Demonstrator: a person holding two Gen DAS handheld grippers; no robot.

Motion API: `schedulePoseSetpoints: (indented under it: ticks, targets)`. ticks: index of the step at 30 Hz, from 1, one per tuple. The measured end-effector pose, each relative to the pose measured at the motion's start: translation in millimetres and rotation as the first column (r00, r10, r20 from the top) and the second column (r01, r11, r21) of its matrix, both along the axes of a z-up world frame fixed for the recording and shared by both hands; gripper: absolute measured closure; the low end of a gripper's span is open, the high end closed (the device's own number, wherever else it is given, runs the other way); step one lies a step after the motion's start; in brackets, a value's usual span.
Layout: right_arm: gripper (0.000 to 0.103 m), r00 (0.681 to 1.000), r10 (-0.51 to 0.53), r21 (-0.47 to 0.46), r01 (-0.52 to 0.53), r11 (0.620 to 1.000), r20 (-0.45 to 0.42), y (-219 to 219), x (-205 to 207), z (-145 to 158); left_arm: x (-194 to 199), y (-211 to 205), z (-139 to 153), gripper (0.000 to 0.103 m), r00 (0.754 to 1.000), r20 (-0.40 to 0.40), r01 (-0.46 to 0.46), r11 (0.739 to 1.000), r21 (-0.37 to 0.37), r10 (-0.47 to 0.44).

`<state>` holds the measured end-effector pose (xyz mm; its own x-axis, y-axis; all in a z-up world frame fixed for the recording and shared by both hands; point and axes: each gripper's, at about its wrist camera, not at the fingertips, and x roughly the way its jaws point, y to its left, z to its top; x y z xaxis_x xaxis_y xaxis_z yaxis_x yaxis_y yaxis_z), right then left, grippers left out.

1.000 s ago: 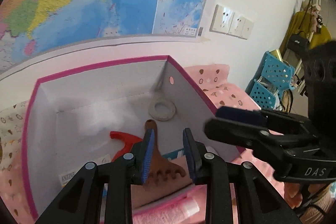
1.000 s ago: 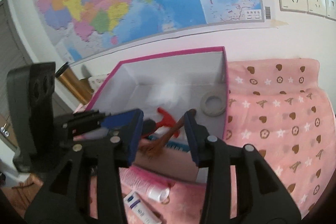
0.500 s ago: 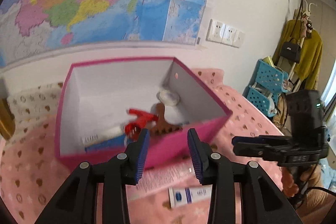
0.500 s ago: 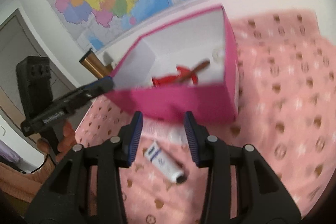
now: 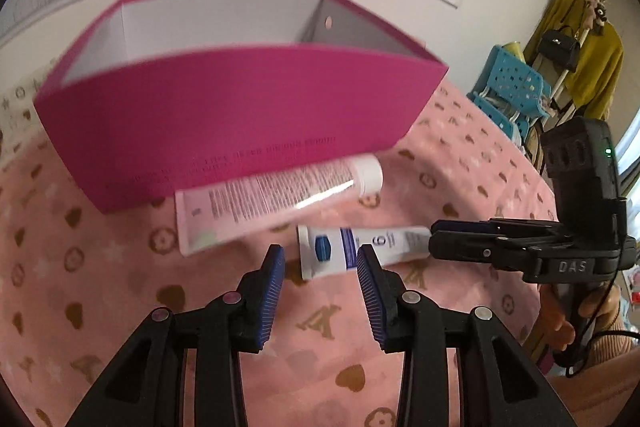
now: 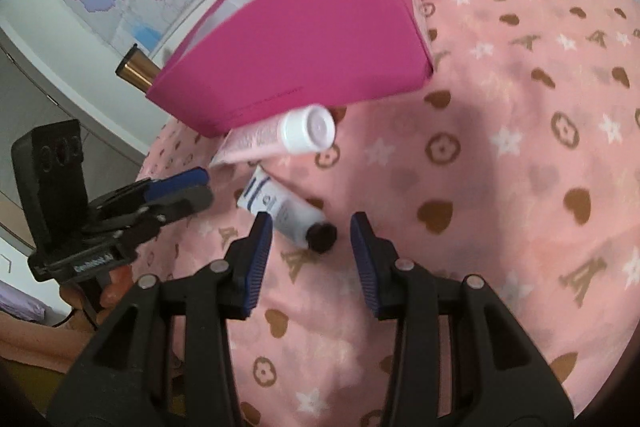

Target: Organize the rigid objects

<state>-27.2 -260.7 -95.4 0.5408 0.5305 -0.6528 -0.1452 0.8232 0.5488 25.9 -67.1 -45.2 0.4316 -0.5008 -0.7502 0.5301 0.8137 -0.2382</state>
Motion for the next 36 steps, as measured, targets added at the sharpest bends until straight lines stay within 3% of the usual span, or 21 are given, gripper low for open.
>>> schedulePoseSetpoints:
  ticks: [12, 36]
  targets:
    - [0.060, 1.000, -0.007, -0.030, 0.007, 1.000, 0.018, 9.7, -4.8, -2.0, 10.4, -3.8, -19.5, 0.065, 0.998, -0.059, -0.008, 1.000, 0.009, 0.008]
    - [0.065, 1.000, -0.024, -0.036, 0.024, 0.999, 0.018, 14.9, -11.4, -2.7, 18.4, -19.2, -16.6, 0.059, 0.999, -0.041, 0.026, 0.999, 0.033, -0.025]
